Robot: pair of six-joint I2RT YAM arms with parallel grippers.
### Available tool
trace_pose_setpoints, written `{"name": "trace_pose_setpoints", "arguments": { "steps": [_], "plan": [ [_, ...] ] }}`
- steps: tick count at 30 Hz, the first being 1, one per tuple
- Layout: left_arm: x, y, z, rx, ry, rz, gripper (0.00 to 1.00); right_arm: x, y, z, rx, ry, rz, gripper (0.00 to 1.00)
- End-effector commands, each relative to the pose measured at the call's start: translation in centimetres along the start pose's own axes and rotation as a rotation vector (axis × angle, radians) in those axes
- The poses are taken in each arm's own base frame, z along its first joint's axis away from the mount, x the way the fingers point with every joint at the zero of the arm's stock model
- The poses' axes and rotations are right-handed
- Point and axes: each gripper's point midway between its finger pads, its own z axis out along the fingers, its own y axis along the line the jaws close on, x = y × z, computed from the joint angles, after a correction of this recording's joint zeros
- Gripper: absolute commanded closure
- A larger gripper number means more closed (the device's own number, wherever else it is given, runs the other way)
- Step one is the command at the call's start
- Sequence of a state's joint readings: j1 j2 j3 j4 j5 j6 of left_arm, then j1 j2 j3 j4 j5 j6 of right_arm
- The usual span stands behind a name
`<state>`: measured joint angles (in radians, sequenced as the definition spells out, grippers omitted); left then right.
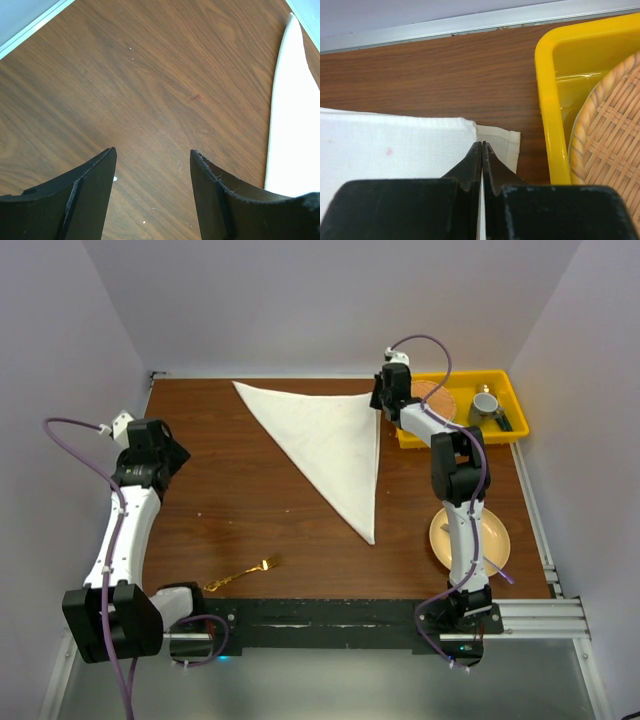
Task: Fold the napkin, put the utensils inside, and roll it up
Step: Fold the napkin
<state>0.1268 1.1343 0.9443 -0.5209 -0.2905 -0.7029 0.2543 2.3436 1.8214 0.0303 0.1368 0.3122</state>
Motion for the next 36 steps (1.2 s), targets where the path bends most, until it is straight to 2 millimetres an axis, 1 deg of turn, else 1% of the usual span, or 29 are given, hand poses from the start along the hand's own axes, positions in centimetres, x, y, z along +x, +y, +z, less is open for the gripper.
{"name": "trace_pose_setpoints", "arguments": {
  "steps": [1, 5, 6, 7, 8, 9, 10, 11, 12, 13, 14, 15, 16, 17, 18, 19, 20, 21, 22, 23, 24, 26, 28, 30, 32, 33, 34, 35, 36],
  "plan": [
    [-0.5, -1.3, 0.2, 0.050, -0.023, 0.012, 0.34, -2.0, -1.0, -0.1, 0.057, -0.060, -0.015, 1.00],
    [-0.3, -2.3, 0.2, 0.096, -0.014, 0.040, 0.34, -1.8, -1.3, -0.1, 0.070, -0.054, -0.021, 1.00],
    [0.0, -3.0, 0.0, 0.141, 0.006, 0.053, 0.34, -1.4, -1.5, 0.0, 0.081, -0.041, -0.027, 1.00],
    [-0.1, -3.7, 0.0, 0.181, -0.003, 0.074, 0.34, -2.1, -1.3, -0.1, 0.086, -0.048, -0.040, 0.94],
    [-0.1, -4.2, -0.2, 0.216, -0.006, 0.076, 0.34, -1.4, -1.8, -0.1, 0.107, -0.009, -0.058, 0.80],
    [0.3, -5.2, -0.5, 0.279, 0.013, 0.081, 0.34, -1.2, -1.6, -0.2, 0.113, 0.008, -0.072, 0.71],
    [0.3, -6.1, -0.4, 0.337, -0.009, 0.080, 0.34, -2.4, -1.1, -0.5, 0.110, -0.004, -0.099, 0.62],
    [0.4, -6.7, -0.6, 0.379, -0.015, 0.071, 0.34, -1.6, -1.1, -1.1, 0.130, 0.046, -0.132, 0.50],
    [0.2, -8.3, -0.9, 0.459, -0.019, 0.061, 0.35, -1.9, -0.7, -1.7, 0.162, 0.049, -0.161, 0.47],
    [0.4, -9.0, -0.8, 0.495, -0.008, 0.051, 0.36, -3.3, 0.0, -2.8, 0.165, 0.036, -0.185, 0.44],
    [1.3, -10.1, -0.4, 0.531, 0.016, 0.060, 0.39, -3.0, 0.2, -3.7, 0.182, 0.067, -0.211, 0.39],
    [0.7, -11.8, -0.6, 0.600, -0.011, 0.058, 0.41, -2.9, 1.1, -4.7, 0.194, 0.071, -0.228, 0.38],
    [0.5, -13.2, -0.8, 0.651, -0.025, 0.058, 0.43, -3.8, 2.0, -6.2, 0.182, 0.062, -0.231, 0.37],
    [1.8, -14.8, -0.4, 0.694, 0.011, 0.076, 0.46, -3.4, 3.6, -7.3, 0.158, 0.066, -0.249, 0.35],
    [1.5, -16.2, -0.4, 0.737, -0.006, 0.079, 0.48, -1.9, 4.6, -7.9, 0.120, 0.098, -0.261, 0.34],
    [0.9, -17.4, -0.2, 0.760, -0.011, 0.073, 0.53, -2.0, 6.4, -9.0, 0.055, 0.099, -0.256, 0.34],
    [2.9, -18.7, 1.0, 0.767, 0.046, 0.096, 0.58, -0.9, 8.0, -9.5, -0.013, 0.129, -0.252, 0.35],
    [3.3, -19.6, 1.7, 0.771, 0.062, 0.101, 0.61, 1.4, 10.1, -10.1, -0.088, 0.180, -0.236, 0.35],
    [3.6, -21.0, 3.1, 0.775, 0.086, 0.109, 0.62, 2.7, 11.7, -10.8, -0.154, 0.214, -0.224, 0.37],
    [4.4, -22.1, 3.4, 0.796, 0.112, 0.118, 0.66, 3.7, 13.9, -11.8, -0.212, 0.217, -0.225, 0.38],
    [4.6, -22.9, 4.1, 0.798, 0.121, 0.119, 0.68, 5.8, 14.3, -12.2, -0.233, 0.256, -0.220, 0.39],
    [5.7, -25.0, 6.2, 0.798, 0.155, 0.118, 0.76, 7.8, 16.2, -13.0, -0.276, 0.274, -0.217, 0.43],
    [6.6, -26.9, 7.9, 0.810, 0.206, 0.088, 0.80, 9.7, 16.7, -13.4, -0.288, 0.307, -0.220, 0.45],
    [7.0, -28.8, 8.0, 0.859, 0.215, 0.076, 0.83, 11.4, 17.3, -13.8, -0.307, 0.336, -0.231, 0.54],
    [7.8, -30.2, 9.7, 0.844, 0.198, 0.096, 0.87, 12.7, 18.0, -14.5, -0.327, 0.355, -0.245, 0.61],
    [7.2, -31.3, 10.0, 0.845, 0.181, 0.105, 0.89, 13.4, 17.7, -14.8, -0.320, 0.363, -0.256, 0.62],
    [8.9, -31.2, 11.8, 0.817, 0.215, 0.111, 0.92, 13.6, 17.5, -15.0, -0.308, 0.364, -0.264, 0.63],
    [9.5, -31.3, 12.6, 0.802, 0.232, 0.115, 0.93, 13.9, 17.5, -15.3, -0.300, 0.364, -0.272, 0.64],
    [9.1, -32.0, 13.0, 0.805, 0.221, 0.108, 0.94, 14.3, 17.2, -15.9, -0.300, 0.373, -0.269, 0.64]
  ]
}}
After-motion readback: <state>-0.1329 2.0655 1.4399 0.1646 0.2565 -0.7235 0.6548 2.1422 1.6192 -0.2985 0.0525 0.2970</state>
